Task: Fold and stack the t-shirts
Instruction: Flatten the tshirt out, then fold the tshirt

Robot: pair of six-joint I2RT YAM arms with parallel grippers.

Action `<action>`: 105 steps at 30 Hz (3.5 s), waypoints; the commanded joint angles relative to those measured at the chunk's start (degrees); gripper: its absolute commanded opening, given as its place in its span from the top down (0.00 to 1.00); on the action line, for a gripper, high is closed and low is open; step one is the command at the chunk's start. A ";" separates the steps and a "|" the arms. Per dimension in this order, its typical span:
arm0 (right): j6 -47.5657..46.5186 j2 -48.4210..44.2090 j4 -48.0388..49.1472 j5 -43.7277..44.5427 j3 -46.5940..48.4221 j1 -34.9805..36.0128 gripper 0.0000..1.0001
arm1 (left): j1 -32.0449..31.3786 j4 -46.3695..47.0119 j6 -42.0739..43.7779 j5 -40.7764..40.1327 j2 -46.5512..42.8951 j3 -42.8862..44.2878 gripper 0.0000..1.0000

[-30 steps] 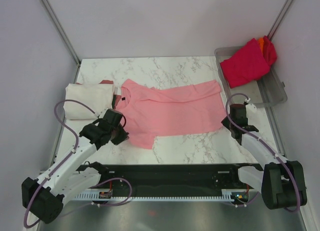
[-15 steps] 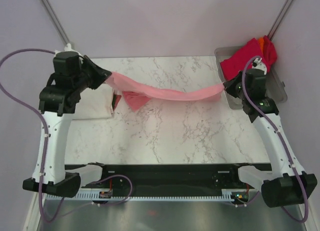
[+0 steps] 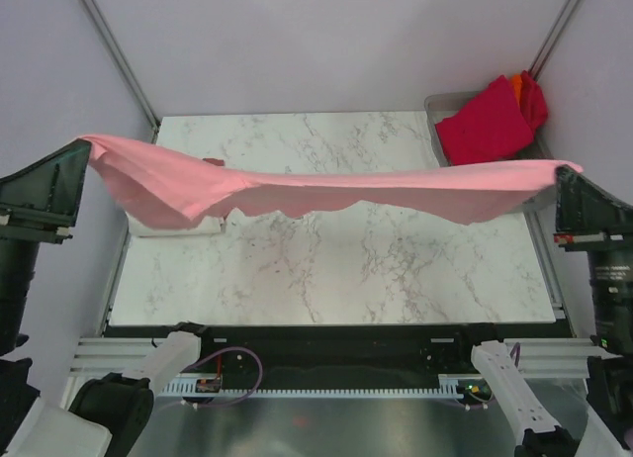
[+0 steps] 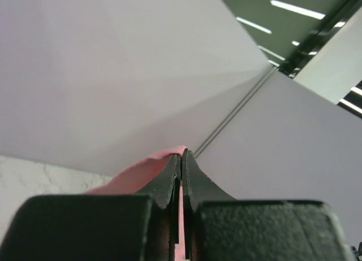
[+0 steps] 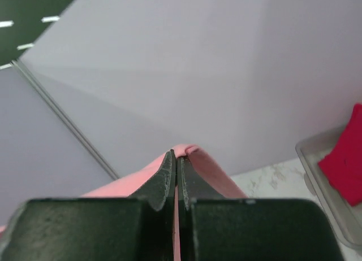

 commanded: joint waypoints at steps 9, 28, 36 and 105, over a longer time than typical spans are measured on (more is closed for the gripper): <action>3.04 8.83 -1.59 9.12 1.07 -0.03 1.00 | 0.18 8.93 -2.57 -1.82 12.49 -6.08 0.98; 8.84 53.91 2.28 -7.83 30.05 -4.50 1.00 | 8.96 31.60 -6.25 13.98 45.46 11.05 0.98; 10.08 65.43 8.95 -18.55 26.04 -5.12 1.00 | 10.90 41.28 -3.64 18.65 51.35 0.69 0.98; 1.47 29.48 13.62 -5.82 -51.42 -7.41 1.00 | 3.26 22.39 6.57 5.03 5.55 -76.16 0.98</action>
